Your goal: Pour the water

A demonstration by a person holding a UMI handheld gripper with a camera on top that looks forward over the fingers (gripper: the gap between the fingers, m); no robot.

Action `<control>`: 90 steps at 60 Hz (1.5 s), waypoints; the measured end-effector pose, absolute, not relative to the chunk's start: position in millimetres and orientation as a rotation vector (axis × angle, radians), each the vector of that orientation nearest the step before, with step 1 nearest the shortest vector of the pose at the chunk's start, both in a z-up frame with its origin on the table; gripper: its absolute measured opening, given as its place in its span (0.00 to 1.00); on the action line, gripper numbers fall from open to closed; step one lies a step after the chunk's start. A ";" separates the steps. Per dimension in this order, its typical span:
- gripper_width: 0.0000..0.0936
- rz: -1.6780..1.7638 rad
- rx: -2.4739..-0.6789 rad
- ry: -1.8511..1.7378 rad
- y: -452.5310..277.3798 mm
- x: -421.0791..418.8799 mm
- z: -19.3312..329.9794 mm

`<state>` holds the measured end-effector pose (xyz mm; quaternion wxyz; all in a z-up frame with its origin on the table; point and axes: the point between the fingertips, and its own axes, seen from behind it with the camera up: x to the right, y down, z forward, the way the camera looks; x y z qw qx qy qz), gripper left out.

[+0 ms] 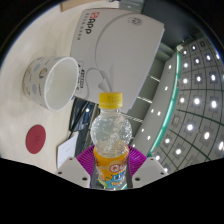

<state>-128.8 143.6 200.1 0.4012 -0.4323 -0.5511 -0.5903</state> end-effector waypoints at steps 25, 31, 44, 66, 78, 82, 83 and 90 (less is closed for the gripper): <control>0.45 -0.202 -1.854 -0.546 121.9 -114.4 164.9; 0.45 0.009 -1.903 -0.444 122.8 -112.1 135.7; 0.46 0.228 -1.962 -0.380 133.7 -115.8 72.8; 0.93 0.278 -1.958 -0.321 125.3 -106.1 70.3; 0.92 0.118 -2.020 -0.312 79.0 -76.8 98.2; 0.91 0.063 -2.058 -0.293 47.3 -72.6 112.7; 0.92 0.056 -2.071 -0.285 37.3 -73.1 116.2; 0.92 0.053 -2.127 -0.238 -41.4 -83.1 148.6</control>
